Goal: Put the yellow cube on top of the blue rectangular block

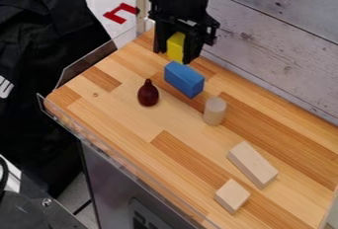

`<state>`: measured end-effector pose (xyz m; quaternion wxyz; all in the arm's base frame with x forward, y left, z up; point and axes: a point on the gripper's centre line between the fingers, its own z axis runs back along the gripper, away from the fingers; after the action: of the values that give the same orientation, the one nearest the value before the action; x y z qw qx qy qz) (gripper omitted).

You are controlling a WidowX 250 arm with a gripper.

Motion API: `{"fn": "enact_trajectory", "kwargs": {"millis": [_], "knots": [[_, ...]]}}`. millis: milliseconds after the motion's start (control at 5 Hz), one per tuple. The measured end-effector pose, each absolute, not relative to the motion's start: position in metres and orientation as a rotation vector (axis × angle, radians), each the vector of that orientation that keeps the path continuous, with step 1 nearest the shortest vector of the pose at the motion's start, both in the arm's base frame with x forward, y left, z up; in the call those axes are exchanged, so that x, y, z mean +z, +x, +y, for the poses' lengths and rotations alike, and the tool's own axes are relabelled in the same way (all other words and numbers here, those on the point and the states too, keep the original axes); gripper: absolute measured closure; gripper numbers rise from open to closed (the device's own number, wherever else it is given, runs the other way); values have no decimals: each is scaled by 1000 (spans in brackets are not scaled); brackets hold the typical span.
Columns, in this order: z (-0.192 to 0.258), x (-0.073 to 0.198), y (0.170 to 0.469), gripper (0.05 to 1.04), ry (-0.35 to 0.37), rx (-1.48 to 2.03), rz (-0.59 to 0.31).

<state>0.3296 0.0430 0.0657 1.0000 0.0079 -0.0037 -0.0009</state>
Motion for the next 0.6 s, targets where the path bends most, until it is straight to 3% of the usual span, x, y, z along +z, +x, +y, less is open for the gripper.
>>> {"fn": "enact_trajectory", "kwargs": {"millis": [600], "knots": [[38,48,339,497,-6,-37,7]]}}
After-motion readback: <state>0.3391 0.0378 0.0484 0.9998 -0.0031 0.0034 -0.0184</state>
